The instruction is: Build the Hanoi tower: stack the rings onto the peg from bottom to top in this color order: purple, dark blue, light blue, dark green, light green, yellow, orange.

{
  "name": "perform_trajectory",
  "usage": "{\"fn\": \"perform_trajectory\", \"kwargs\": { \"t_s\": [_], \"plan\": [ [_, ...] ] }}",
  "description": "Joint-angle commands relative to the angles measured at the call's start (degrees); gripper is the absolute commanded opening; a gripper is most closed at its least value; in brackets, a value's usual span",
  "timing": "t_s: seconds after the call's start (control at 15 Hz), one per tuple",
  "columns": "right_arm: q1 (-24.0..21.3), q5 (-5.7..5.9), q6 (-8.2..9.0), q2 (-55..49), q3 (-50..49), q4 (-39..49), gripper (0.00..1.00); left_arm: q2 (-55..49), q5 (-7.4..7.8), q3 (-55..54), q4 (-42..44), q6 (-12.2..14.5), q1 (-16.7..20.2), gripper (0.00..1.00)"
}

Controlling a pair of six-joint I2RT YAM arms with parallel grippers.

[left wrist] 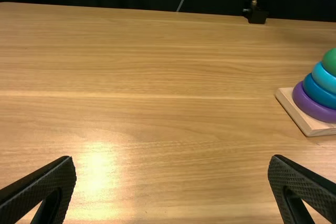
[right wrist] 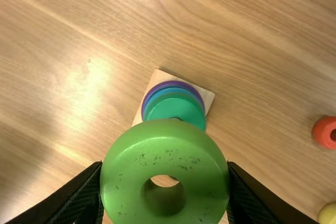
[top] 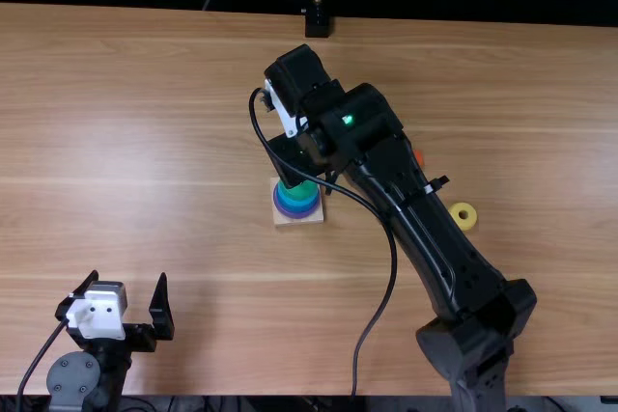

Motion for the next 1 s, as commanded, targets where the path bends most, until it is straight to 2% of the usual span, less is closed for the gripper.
{"fn": "perform_trajectory", "kwargs": {
  "t_s": [0.0, 0.93],
  "plan": [
    [-1.57, 0.32, -0.55, -2.72, 1.37, -0.08, 0.0, -0.67, 0.72, -6.0, -4.53, 0.82, 0.3, 1.0],
    [-0.78, 0.21, -0.55, -3.95, 3.04, -0.29, 0.0, -0.67, 0.72, -6.0, -4.53, 0.93, 0.3, 1.0]
  ]
}}
